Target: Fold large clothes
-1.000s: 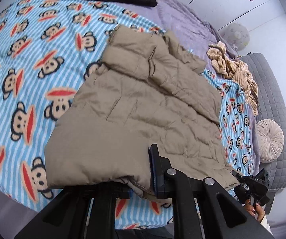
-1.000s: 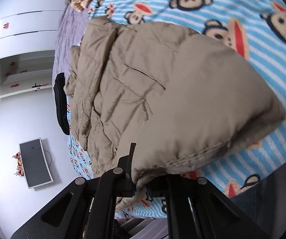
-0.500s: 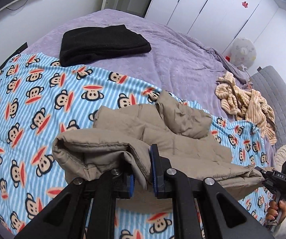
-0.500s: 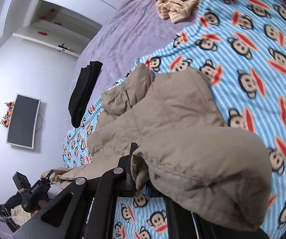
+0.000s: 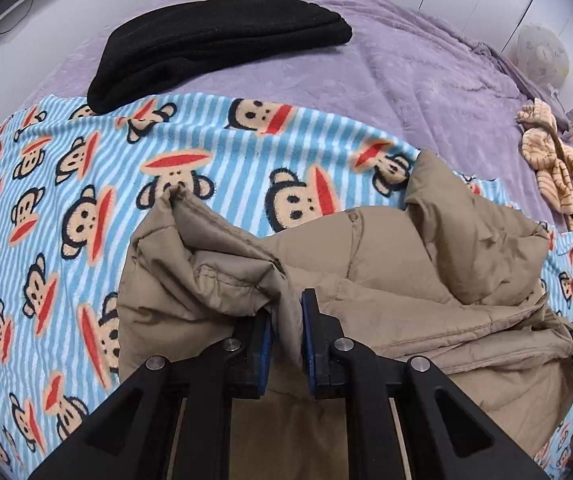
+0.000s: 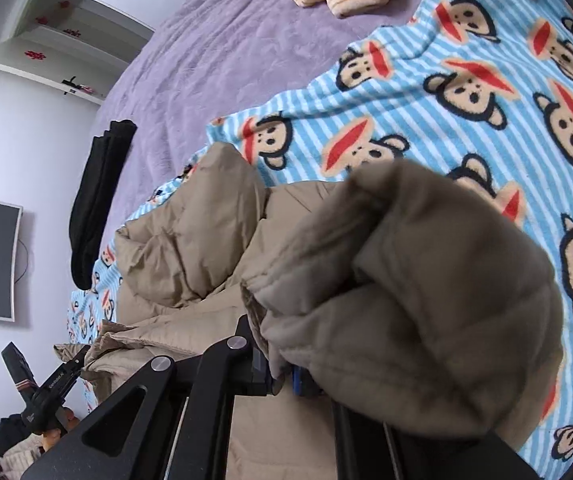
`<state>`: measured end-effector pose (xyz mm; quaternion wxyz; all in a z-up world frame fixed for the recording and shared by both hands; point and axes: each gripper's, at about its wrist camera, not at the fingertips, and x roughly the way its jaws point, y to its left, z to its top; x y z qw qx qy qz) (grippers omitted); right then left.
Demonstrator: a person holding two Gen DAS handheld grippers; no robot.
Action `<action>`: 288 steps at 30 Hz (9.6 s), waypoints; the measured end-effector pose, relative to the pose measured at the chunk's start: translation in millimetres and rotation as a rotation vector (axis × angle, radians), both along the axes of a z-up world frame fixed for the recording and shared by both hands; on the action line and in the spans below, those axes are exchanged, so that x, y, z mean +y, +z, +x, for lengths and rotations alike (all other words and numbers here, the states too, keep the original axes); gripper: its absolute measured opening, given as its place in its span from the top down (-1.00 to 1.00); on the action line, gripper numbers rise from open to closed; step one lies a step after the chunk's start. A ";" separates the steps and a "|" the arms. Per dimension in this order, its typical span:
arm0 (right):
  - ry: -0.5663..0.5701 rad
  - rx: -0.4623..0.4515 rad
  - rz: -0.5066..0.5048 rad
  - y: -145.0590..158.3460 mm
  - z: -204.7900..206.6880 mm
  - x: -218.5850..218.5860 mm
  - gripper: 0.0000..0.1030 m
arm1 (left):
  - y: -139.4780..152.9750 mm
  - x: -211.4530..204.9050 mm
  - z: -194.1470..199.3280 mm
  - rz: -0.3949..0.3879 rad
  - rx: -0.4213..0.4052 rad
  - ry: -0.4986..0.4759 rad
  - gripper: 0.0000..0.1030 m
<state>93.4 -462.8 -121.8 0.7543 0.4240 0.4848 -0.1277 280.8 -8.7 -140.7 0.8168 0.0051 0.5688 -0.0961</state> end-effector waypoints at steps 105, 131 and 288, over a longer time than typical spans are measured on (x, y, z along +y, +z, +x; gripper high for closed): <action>-0.223 -0.067 0.217 -59.0 -178.0 60.4 -1.00 | -59.4 97.5 -130.8 -0.280 0.243 0.150 -1.00; -0.361 -0.186 0.584 -116.4 -134.1 42.7 0.32 | -47.9 84.0 -81.6 -0.430 0.116 0.117 0.67; 0.267 0.397 -0.116 -13.1 -154.5 324.1 -0.76 | -63.5 123.1 -207.7 -0.331 0.439 -0.580 -0.21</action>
